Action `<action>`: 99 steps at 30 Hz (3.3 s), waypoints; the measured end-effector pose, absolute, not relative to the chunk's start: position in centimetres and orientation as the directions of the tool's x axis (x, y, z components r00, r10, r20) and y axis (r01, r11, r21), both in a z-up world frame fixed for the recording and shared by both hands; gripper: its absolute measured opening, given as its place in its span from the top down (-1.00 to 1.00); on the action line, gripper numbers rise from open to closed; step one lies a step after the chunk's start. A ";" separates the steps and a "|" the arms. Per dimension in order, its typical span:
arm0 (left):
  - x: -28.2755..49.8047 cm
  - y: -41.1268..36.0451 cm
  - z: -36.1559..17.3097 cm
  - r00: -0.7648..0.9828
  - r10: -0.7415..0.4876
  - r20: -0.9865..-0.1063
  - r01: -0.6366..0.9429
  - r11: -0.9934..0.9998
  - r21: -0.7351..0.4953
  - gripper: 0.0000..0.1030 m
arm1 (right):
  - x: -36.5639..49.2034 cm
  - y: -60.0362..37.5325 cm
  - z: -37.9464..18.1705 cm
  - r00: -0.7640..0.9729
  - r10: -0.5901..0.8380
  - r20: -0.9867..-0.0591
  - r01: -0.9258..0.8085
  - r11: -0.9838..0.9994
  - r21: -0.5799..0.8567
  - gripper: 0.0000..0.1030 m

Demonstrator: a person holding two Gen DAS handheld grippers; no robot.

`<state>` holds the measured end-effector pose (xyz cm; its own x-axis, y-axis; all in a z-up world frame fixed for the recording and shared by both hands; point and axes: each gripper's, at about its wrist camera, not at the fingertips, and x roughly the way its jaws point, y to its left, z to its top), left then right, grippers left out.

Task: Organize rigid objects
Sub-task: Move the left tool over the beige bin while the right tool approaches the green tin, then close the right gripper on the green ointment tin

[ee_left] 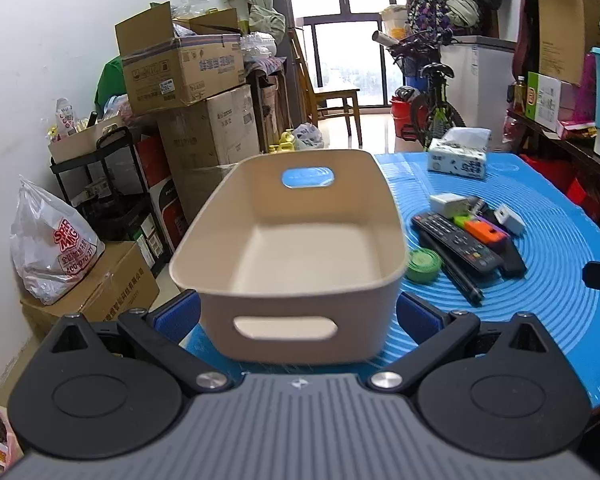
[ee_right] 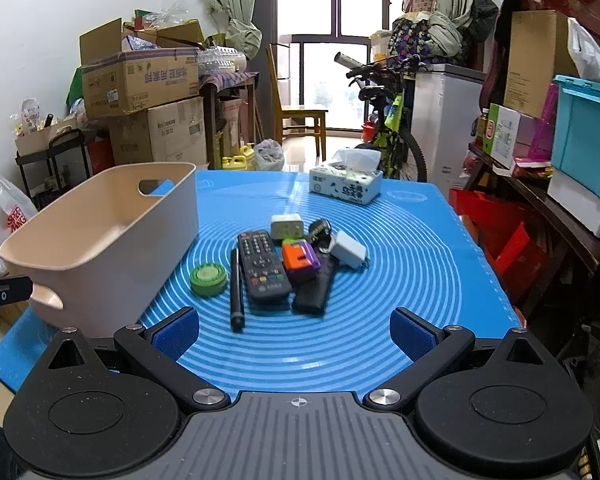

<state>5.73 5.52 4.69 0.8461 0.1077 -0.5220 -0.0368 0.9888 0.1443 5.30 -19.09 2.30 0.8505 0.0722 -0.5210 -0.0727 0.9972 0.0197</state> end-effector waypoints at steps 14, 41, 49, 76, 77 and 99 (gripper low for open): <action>13.5 10.5 5.6 0.812 0.180 -0.556 -0.118 0.982 0.145 -0.99 | 12.8 -17.1 3.4 0.850 0.079 -0.521 -0.091 0.996 0.002 -0.95; 20.6 15.7 1.7 0.615 0.132 -0.777 -0.097 0.991 0.092 -0.40 | 21.9 -14.8 -2.5 0.747 0.080 -0.660 -0.155 0.986 -0.057 -0.95; 19.9 16.4 1.1 0.581 0.126 -0.804 -0.083 0.992 0.096 0.01 | 22.1 -13.8 -3.4 0.726 0.096 -0.681 -0.198 0.978 -0.073 -0.95; 19.7 18.3 0.2 0.595 0.022 -0.803 -0.029 1.000 0.006 0.91 | 25.2 -7.7 -5.4 0.648 0.271 -0.712 -0.489 0.865 -0.116 -0.53; 19.8 18.3 0.2 0.594 0.020 -0.804 -0.029 1.000 0.004 0.91 | 25.3 -7.6 -5.5 0.646 0.274 -0.712 -0.491 0.864 -0.113 -0.51; 19.8 18.5 0.0 0.590 0.024 -0.807 -0.030 1.000 0.007 0.91 | 26.5 -8.0 -6.7 0.626 0.298 -0.721 -0.504 0.859 -0.084 -0.04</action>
